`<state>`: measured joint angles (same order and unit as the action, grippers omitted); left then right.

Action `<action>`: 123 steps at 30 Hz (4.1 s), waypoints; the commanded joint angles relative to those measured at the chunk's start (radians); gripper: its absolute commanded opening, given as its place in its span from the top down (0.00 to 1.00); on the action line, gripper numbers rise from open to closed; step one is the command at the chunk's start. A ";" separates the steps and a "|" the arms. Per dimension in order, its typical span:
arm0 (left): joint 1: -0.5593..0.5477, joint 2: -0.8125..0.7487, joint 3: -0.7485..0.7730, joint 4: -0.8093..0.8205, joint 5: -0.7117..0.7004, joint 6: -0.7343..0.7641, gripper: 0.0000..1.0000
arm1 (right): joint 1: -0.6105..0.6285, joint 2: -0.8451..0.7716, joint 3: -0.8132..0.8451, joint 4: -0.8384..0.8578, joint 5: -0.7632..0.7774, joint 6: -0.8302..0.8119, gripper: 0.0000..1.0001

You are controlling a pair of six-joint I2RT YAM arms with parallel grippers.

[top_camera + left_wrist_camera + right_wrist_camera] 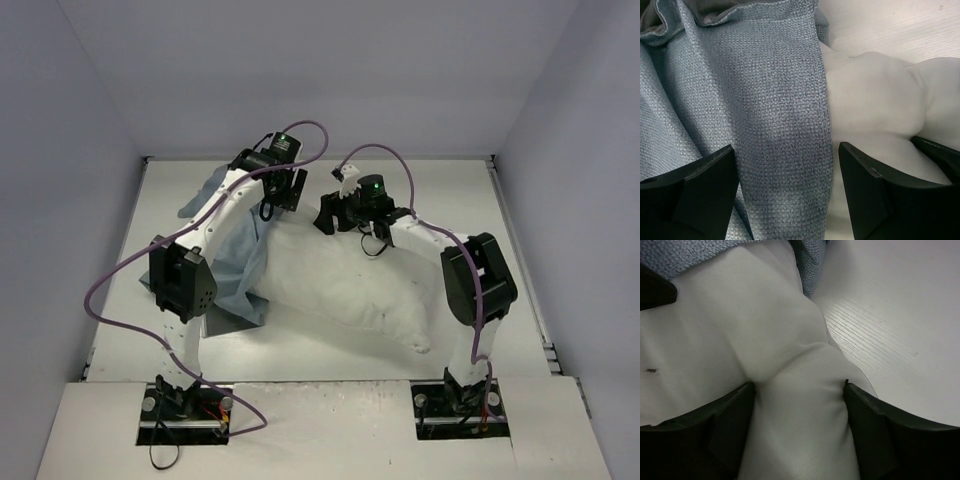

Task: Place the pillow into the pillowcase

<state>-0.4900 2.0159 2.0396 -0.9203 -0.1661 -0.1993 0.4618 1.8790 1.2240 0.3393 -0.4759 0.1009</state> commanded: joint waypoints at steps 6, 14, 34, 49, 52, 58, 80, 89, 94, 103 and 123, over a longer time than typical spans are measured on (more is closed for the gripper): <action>-0.004 0.012 0.054 -0.008 -0.085 0.055 0.93 | 0.047 -0.052 -0.006 0.003 -0.009 -0.015 0.91; -0.059 -0.023 0.180 0.005 0.334 0.121 1.00 | 0.086 -0.145 0.039 0.064 -0.107 0.031 1.00; -0.026 -0.189 -0.091 0.281 0.573 -0.089 1.00 | 0.045 -0.284 -0.211 0.265 -0.069 0.148 1.00; 0.011 -0.240 -0.148 0.278 0.629 -0.022 1.00 | -0.063 -0.227 -0.127 0.138 -0.311 0.154 0.00; 0.011 -0.238 -0.151 0.276 0.646 -0.026 1.00 | -0.023 -0.134 -0.112 0.139 -0.355 0.145 0.00; -0.031 -0.212 -0.020 0.281 0.789 -0.116 1.00 | 0.074 -0.035 -0.041 0.239 -0.451 0.167 1.00; -0.061 -0.312 -0.265 0.442 0.541 -0.155 0.70 | -0.090 -0.093 -0.126 0.448 -0.198 0.370 1.00; -0.055 -0.408 -0.286 0.294 0.131 0.104 0.27 | -0.135 -0.175 -0.029 0.242 -0.142 0.186 0.31; -0.047 -0.459 -0.479 0.287 0.126 0.149 0.26 | -0.132 -0.326 -0.038 0.075 -0.110 0.071 0.14; -0.006 -0.476 -0.582 0.282 0.096 0.175 0.26 | 0.073 -0.483 -0.118 -0.071 -0.041 -0.020 0.03; 0.044 -0.445 -0.582 0.261 0.229 0.144 1.00 | 0.230 -0.245 -0.150 -0.034 0.212 -0.027 1.00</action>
<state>-0.4511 1.5887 1.4136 -0.6548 -0.0040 -0.0448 0.6910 1.5929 1.0225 0.2951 -0.3214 0.0750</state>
